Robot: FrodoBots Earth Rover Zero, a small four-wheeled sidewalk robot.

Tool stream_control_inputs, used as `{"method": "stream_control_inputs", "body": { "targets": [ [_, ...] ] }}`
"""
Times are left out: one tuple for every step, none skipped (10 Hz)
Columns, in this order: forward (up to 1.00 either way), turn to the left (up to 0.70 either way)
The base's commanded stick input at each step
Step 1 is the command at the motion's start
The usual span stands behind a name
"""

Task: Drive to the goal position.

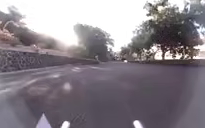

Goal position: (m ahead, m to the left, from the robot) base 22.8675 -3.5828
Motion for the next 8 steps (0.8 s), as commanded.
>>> {"method": "stream_control_inputs", "body": {
  "targets": [
    [0.67, 0.02],
    [0.67, 0.02],
    [0.67, 0.02],
    [0.67, 0.02],
    [0.67, 0.02],
    [0.67, 0.02],
    [0.67, 0.02],
    [0.67, 0.02]
  ]
}}
